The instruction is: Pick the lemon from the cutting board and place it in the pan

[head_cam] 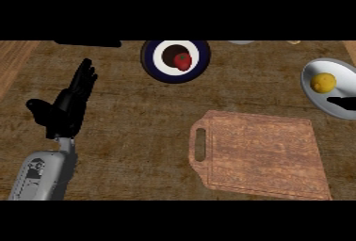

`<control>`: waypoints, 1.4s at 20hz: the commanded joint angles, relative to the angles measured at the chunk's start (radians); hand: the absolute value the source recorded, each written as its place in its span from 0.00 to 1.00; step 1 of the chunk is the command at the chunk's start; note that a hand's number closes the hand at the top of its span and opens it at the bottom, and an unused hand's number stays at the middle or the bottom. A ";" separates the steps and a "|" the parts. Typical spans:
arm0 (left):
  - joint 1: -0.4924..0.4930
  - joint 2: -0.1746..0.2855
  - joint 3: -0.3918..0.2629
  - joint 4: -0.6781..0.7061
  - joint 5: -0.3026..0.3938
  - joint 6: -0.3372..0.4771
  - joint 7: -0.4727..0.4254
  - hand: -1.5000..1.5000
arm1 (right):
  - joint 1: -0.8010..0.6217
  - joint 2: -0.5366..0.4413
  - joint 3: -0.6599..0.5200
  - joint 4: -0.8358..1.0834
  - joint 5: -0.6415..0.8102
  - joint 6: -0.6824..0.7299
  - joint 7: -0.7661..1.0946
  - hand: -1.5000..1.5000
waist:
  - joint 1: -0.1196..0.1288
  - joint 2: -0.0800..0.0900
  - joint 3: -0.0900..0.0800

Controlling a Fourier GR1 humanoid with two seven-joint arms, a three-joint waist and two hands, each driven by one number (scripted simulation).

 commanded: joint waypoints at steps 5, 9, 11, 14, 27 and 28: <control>0.021 -0.002 0.010 -0.002 -0.011 0.020 -0.002 0.50 | 0.054 -0.066 -0.171 0.023 -0.184 0.148 -0.171 0.00 | -0.042 -0.017 -0.003; 0.058 -0.017 0.005 0.006 -0.025 0.036 -0.014 0.50 | 0.077 -0.101 -0.189 0.048 -0.230 0.352 -0.208 0.00 | -0.056 -0.028 -0.006; 0.018 -0.011 0.030 0.049 -0.025 0.046 -0.031 0.50 | 0.113 -0.140 -0.196 0.044 -0.245 0.431 -0.249 0.00 | -0.061 -0.024 -0.006; 0.048 0.051 0.072 0.007 0.017 -0.012 0.004 0.50 | 0.199 -0.174 -0.194 0.034 -0.274 0.550 -0.294 0.00 | -0.073 -0.035 -0.009; 0.090 0.041 0.086 -0.038 0.008 -0.014 0.006 0.50 | 0.437 -0.143 -0.111 -0.220 -0.402 0.668 -0.250 0.00 | -0.093 -0.045 -0.013; 0.065 0.005 0.060 0.025 -0.013 -0.009 -0.048 0.50 | 0.429 -0.153 -0.109 -0.224 -0.421 0.638 -0.242 0.00 | -0.089 -0.041 -0.012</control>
